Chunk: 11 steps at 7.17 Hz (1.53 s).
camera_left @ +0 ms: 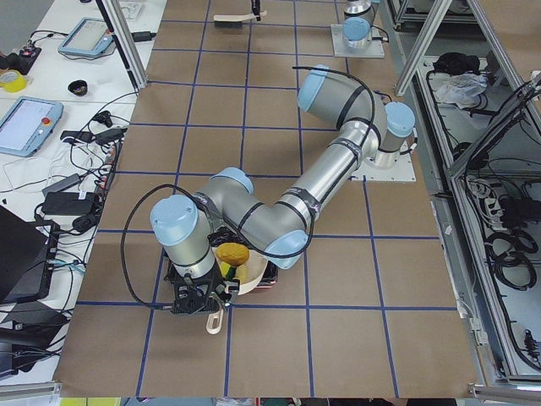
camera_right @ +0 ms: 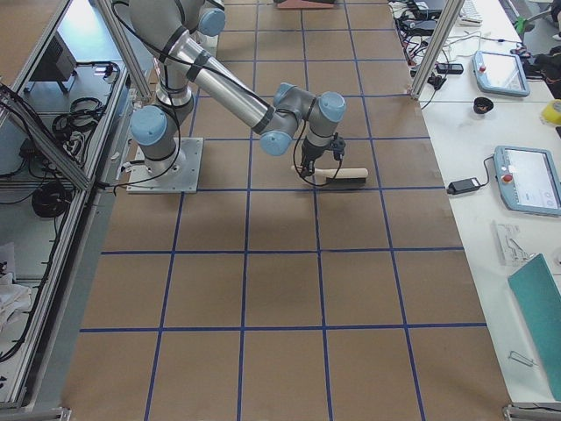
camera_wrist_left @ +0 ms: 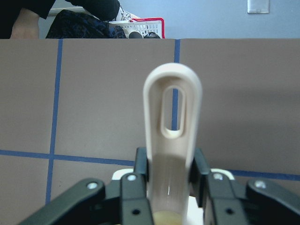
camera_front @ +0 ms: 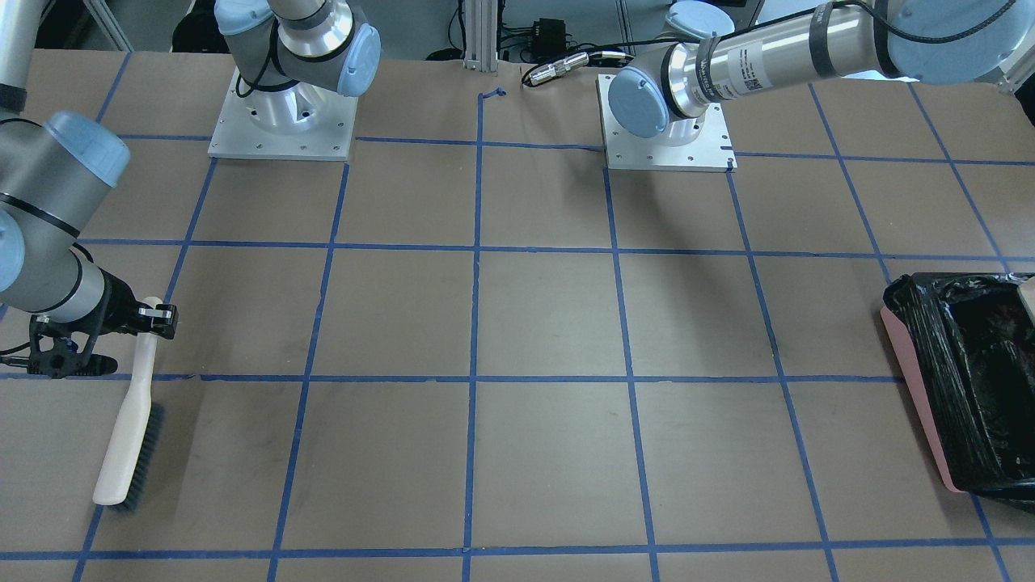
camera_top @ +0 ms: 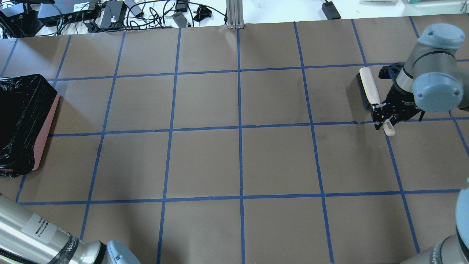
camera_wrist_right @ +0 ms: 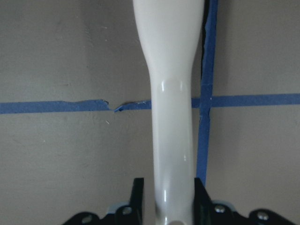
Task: Sweep and dump trash into bin
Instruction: 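Tip the dustpan over the bin with the left gripper while the right releases the brush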
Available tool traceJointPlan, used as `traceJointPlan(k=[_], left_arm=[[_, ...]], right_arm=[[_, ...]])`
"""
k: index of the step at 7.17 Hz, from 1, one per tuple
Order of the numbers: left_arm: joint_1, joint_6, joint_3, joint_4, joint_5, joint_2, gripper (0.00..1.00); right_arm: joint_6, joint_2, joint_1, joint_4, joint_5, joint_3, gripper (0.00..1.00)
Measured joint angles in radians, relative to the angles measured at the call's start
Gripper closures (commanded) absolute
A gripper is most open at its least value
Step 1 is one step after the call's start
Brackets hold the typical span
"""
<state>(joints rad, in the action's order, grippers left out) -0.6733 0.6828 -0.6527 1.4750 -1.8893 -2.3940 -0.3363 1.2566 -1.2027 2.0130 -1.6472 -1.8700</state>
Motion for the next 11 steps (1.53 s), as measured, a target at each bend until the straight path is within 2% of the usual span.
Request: traceJointPlan(k=[1,2,5,7,9,11], left_arm=[[-0.017,0.004,-0.001,-0.021,-0.02,0.0,1.0],[-0.038,0.01,-0.005,-0.041,-0.044,0.0,1.0],[-0.103,0.021,-0.073,-0.152,-0.157,0.01,1.0],[-0.112,-0.001,-0.136,-0.256,-0.213,0.028,1.0],[-0.116,-0.018,-0.149,-0.275,-0.271,0.047,1.0],[-0.133,-0.033,-0.148,-0.27,-0.283,0.074,1.0]], right_arm=[[0.0,0.0,0.0,0.001,0.0,0.0,0.23],[0.0,0.0,0.0,0.001,0.0,0.0,0.15],[0.003,0.004,0.0,0.018,-0.001,0.001,0.01],[0.008,0.017,0.0,0.034,-0.008,0.01,0.0],[0.005,0.051,0.0,0.035,-0.012,0.017,0.0],[0.003,0.114,-0.001,0.0,-0.008,0.019,0.0]])
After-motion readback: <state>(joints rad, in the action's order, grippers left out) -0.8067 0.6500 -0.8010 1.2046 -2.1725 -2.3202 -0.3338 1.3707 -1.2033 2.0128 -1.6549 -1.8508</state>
